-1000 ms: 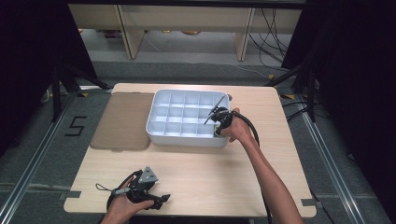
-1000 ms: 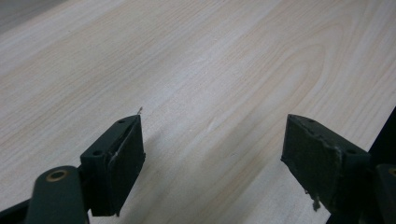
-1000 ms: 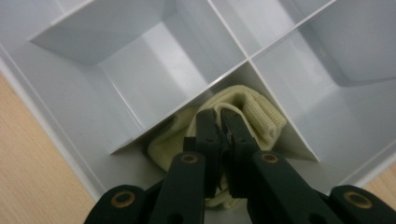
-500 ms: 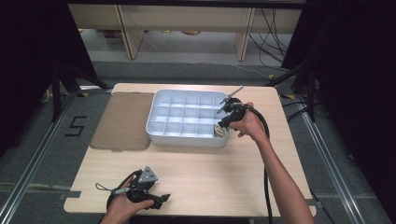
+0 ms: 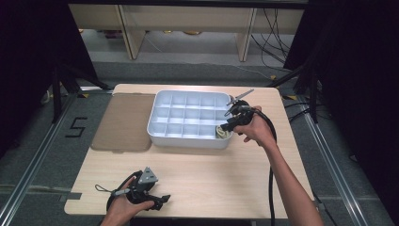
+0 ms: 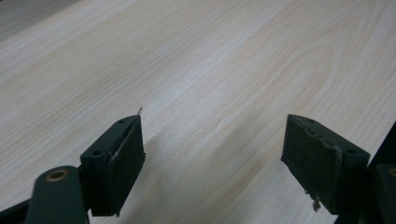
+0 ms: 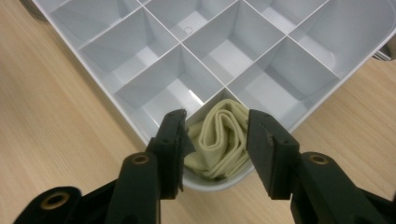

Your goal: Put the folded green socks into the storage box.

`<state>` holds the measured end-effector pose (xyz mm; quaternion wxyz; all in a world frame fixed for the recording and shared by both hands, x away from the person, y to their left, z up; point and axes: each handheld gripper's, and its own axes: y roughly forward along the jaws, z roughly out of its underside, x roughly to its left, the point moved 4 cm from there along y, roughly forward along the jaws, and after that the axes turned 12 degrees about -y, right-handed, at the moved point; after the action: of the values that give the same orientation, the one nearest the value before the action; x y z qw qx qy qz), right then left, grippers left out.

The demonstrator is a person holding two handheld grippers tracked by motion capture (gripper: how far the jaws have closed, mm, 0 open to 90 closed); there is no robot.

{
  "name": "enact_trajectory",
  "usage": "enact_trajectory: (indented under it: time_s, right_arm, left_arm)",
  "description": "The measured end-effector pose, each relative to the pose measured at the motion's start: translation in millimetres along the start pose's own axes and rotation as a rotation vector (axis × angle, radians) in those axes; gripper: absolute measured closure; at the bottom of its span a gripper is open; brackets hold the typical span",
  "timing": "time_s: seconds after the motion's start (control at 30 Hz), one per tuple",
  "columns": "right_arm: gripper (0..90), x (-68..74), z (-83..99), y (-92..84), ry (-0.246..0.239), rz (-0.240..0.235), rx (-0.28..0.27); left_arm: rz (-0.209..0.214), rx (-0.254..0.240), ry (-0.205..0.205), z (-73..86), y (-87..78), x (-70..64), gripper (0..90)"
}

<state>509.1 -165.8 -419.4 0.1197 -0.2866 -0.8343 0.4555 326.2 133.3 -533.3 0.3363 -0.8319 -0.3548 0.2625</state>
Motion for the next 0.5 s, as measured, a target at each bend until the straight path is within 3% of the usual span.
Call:
enact_trajectory:
  time_s: [0.07,0.13,0.23,0.33,0.43,0.5]
  right_arm:
    - [54.9,1.4,2.1,-3.8,0.005,0.005,-0.016]
    - [53.2,3.0,3.9,-6.5,0.011,-0.004,-0.053]
    - [51.7,5.6,7.1,-8.4,0.033,-0.009,-0.100]
    - [48.7,6.5,11.6,-12.5,0.031,-0.011,-0.120]
    - [46.5,8.7,15.8,-15.4,0.013,0.014,-0.137]
    - [46.0,12.5,17.7,-18.1,0.032,-0.004,-0.145]
  left_arm:
    - [0.008,-0.003,-0.016,0.5,0.4,-1.6,19.8]
    - [-0.008,-0.006,0.007,-0.3,0.7,0.5,19.8]
    - [-0.008,-0.008,0.001,-0.2,1.0,0.2,19.8]
    - [-0.008,-0.010,-0.037,0.9,1.4,-1.5,19.8]
    - [-0.007,-0.006,-0.005,0.3,1.3,-0.1,19.8]
    - [-0.010,-0.007,0.001,0.1,1.5,0.2,19.8]
